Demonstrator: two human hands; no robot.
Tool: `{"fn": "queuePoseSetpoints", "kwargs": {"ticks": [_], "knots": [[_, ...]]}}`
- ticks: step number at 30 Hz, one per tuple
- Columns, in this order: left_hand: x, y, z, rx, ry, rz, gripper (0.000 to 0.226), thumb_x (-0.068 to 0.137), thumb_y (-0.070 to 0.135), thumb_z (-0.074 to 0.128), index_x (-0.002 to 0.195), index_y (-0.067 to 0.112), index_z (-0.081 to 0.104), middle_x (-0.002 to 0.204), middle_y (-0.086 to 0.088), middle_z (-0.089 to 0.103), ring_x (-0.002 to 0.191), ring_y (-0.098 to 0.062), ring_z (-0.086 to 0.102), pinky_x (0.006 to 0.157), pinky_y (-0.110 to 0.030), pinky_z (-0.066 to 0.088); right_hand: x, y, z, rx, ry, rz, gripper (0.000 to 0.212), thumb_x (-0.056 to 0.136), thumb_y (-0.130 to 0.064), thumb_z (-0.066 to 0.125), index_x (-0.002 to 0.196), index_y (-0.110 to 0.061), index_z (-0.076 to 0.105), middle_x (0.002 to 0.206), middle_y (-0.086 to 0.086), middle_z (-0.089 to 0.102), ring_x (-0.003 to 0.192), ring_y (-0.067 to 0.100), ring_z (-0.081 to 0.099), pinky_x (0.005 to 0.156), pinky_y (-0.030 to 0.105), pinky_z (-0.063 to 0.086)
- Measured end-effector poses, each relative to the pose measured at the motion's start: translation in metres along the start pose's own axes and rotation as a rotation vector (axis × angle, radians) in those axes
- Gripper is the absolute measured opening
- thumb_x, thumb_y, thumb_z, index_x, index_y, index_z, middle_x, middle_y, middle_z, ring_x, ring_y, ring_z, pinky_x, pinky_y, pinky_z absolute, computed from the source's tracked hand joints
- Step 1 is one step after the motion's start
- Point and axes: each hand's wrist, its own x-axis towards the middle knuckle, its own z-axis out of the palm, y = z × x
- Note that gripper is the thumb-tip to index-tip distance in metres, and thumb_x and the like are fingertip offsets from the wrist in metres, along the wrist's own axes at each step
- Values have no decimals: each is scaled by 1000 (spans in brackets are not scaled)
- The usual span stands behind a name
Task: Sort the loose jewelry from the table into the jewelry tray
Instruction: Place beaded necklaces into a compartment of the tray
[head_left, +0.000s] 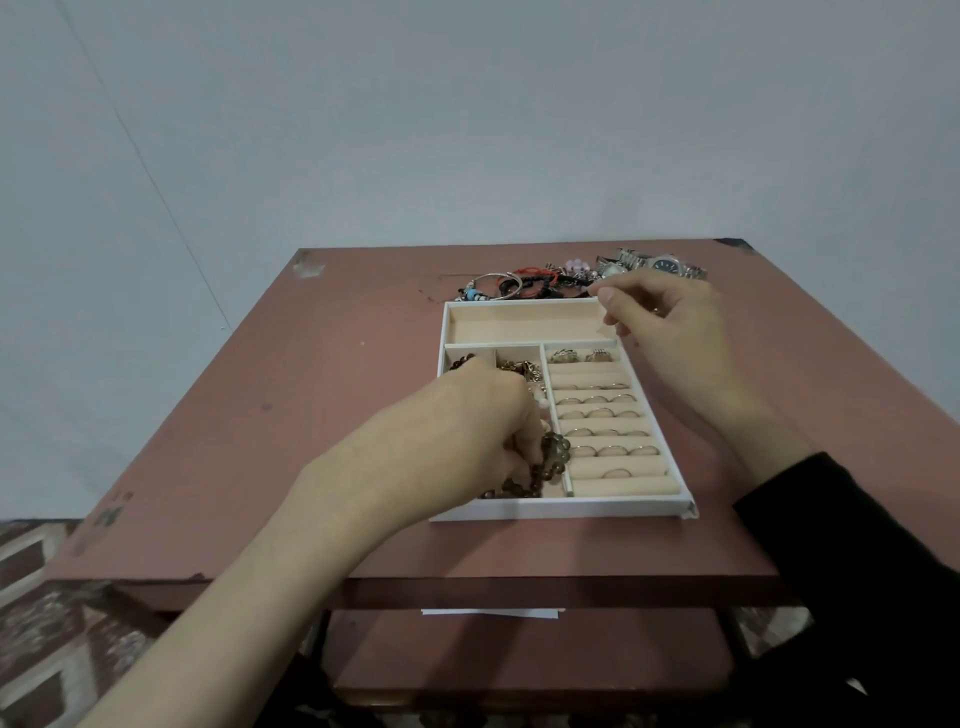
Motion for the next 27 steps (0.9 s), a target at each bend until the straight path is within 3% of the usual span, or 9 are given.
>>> {"fn": "queuePoseSetpoints", "kwargs": {"ticks": [3, 5, 9, 12, 15, 18, 20, 25, 27], "knots": [[8, 7, 1, 52, -65, -7, 17, 78, 8, 68, 91, 17, 74, 92, 1, 68, 84, -17, 62, 78, -25, 50, 4, 2, -5, 81, 72, 67, 13, 88, -16, 60, 92, -15, 73, 68, -3, 62, 60, 2, 52, 62, 21, 45], [8, 12, 0, 34, -74, 8, 14, 77, 9, 69, 88, 17, 71, 79, 7, 64, 79, -12, 59, 72, -22, 47, 5, 2, -9, 157, 110, 131, 14, 88, -16, 59, 87, -20, 72, 66, -3, 61, 60, 6, 52, 57, 21, 42], [4, 12, -2, -49, -45, 36, 34, 76, 10, 71, 98, 27, 51, 82, 6, 71, 73, -6, 61, 73, -27, 52, 7, 3, -13, 204, 155, 215, 20, 88, -14, 58, 78, -26, 70, 64, 0, 60, 57, 11, 51, 53, 23, 40], [3, 10, -2, 32, -51, 81, 40, 80, 12, 67, 112, 34, 58, 86, 8, 70, 72, -2, 56, 75, -22, 49, 8, 2, -14, 234, 173, 250, 19, 88, -13, 57, 78, -24, 70, 63, 0, 59, 54, 10, 48, 50, 23, 37], [3, 9, -4, 81, -12, 115, 28, 82, 13, 65, 104, 29, 68, 88, 10, 70, 75, 2, 50, 80, -20, 45, 9, 2, -15, 248, 209, 271, 18, 88, -13, 58, 79, -23, 70, 63, -1, 59, 52, 10, 47, 48, 22, 35], [2, 6, -3, 119, 39, 152, 27, 82, 20, 67, 107, 30, 69, 85, 19, 48, 80, -1, 42, 71, -14, 36, 9, 3, -17, 241, 229, 285, 14, 88, -15, 59, 82, -22, 69, 62, -2, 59, 51, 9, 46, 47, 20, 35], [0, 3, -3, 133, 58, 166, 29, 81, 27, 68, 109, 34, 68, 92, 17, 41, 86, -2, 43, 74, -15, 37, 9, 4, -18, 246, 232, 291, 11, 87, -16, 59, 83, -21, 68, 61, -2, 58, 50, 9, 46, 46, 20, 34], [-8, 2, -11, 82, 69, 192, 20, 88, 30, 60, 106, 32, 69, 99, 16, 63, 80, 1, 51, 78, -27, 49, 9, 4, -18, 241, 237, 293, 9, 87, -19, 59, 88, -18, 69, 62, -1, 58, 50, 9, 46, 44, 18, 35], [-7, 1, -12, 72, 68, 160, 26, 88, 26, 60, 113, 34, 62, 99, 15, 66, 68, 7, 50, 74, -16, 47, 9, 3, -19, 242, 244, 293, 11, 88, -20, 58, 85, -19, 68, 62, -1, 57, 49, 8, 46, 44, 18, 35]]}}
